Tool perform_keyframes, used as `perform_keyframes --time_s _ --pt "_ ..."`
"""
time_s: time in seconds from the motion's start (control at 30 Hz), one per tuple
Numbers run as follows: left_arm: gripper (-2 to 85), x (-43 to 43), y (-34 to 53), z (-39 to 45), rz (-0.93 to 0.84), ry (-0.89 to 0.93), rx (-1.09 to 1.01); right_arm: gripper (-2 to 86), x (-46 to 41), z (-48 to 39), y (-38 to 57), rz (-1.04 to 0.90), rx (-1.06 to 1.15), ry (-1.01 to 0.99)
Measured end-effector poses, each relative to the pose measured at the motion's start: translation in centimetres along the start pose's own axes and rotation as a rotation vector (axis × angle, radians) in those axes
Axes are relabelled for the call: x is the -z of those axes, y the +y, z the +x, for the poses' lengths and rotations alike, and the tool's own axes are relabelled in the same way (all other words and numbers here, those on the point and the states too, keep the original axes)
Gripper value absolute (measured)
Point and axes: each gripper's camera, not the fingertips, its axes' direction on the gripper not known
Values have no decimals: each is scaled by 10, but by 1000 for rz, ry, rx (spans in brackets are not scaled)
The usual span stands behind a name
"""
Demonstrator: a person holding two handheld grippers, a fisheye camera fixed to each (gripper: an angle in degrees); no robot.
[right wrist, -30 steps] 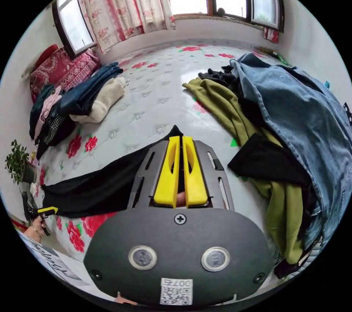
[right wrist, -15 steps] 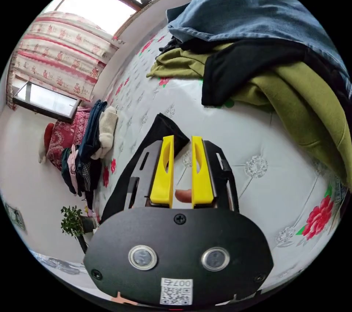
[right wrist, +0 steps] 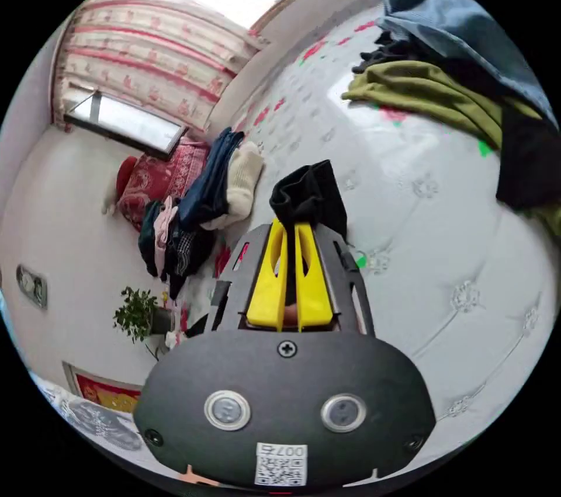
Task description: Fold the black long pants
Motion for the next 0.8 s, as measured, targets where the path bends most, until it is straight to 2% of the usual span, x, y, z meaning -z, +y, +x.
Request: perform_keyframes --time_s 0.03,0.1,0.17,0.23,0.3,0.4,0.6,0.67,0.8 --pt "77 4 -7 -8 22 -11 19 2 -4 -21 3 -23 84 -8" --pt "85 2 -17 -17 29 -1 41 7 -27 -105 36 -151 419 -57" --pt "80 -3 -25 -24 35 31 59 16 -48 -156 77 -258 616 -108" --pt "70 -7 -31 -31 54 23 89 30 -78 -187 123 -385 739 -166" --pt "54 -7 -33 -37 64 27 113 41 -126 -202 181 -629 806 -179" --pt "37 4 -30 -28 89 95 57 44 -142 -196 213 -707 773 -163" --pt "38 37 -4 114 67 152 -539 52 -104 -141 178 -608 600 -59" --pt "41 32 30 194 3 235 -813 57 -90 -118 163 -574 517 -35" --pt "52 -11 113 288 -179 415 -1106 72 -51 -73 143 -424 357 7"
